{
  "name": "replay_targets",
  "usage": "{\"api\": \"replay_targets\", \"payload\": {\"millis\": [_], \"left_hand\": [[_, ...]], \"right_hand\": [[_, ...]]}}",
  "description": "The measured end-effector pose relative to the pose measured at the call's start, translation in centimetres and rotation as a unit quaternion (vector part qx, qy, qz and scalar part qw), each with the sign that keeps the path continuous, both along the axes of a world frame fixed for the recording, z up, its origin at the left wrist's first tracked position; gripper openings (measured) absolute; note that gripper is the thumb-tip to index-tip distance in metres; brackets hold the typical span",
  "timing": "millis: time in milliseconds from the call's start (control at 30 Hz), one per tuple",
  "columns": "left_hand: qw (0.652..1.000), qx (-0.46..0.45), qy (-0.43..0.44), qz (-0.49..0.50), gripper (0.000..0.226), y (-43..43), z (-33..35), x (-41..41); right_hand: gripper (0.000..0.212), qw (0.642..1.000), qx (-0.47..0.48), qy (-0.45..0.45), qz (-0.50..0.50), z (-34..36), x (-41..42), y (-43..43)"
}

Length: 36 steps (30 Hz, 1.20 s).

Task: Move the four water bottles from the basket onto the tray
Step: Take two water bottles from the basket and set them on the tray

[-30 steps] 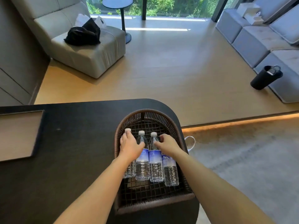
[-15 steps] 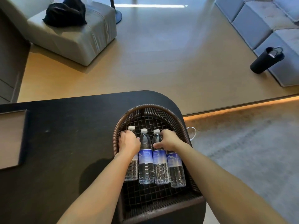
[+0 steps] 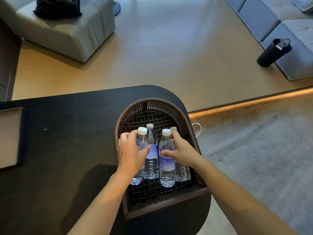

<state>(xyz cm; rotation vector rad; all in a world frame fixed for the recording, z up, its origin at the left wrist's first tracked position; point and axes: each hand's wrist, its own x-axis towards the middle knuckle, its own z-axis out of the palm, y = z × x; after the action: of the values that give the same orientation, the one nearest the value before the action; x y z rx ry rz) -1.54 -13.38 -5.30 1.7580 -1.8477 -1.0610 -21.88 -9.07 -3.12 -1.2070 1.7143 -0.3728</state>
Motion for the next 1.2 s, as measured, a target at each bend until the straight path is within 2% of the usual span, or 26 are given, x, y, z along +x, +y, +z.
{"api": "replay_targets", "payload": {"millis": [133, 333, 433, 567, 833, 967, 1200], "left_hand": [[0.999, 0.017, 0.032, -0.035, 0.070, 2.7, 1.8, 1.7], [0.998, 0.007, 0.015, -0.068, 0.082, 5.1, 3.2, 2.5], [0.997, -0.005, -0.002, -0.079, 0.080, 5.9, 3.8, 3.1], [0.997, -0.035, 0.023, -0.070, 0.072, 7.3, 5.5, 4.2], [0.989, -0.120, 0.049, -0.065, 0.078, 12.3, 10.0, 7.1], [0.989, -0.122, 0.081, -0.035, 0.077, 15.8, 12.3, 10.2], [0.982, -0.173, 0.069, -0.005, 0.076, 20.6, 14.9, 18.2]], "right_hand": [[0.067, 0.999, -0.032, -0.020, -0.004, 0.2, 0.4, 3.2], [0.070, 0.990, -0.127, -0.003, -0.064, -0.5, 1.9, 6.7], [0.073, 0.980, -0.175, 0.008, -0.093, -0.5, 2.7, 8.5], [0.075, 0.969, -0.218, 0.026, -0.112, 0.7, 3.8, 10.6], [0.078, 0.937, -0.322, 0.054, -0.127, 6.2, 7.0, 14.9], [0.080, 0.918, -0.369, 0.064, -0.132, 8.2, 10.2, 17.8], [0.080, 0.918, -0.382, 0.011, -0.106, 11.0, 17.2, 20.7]]}}
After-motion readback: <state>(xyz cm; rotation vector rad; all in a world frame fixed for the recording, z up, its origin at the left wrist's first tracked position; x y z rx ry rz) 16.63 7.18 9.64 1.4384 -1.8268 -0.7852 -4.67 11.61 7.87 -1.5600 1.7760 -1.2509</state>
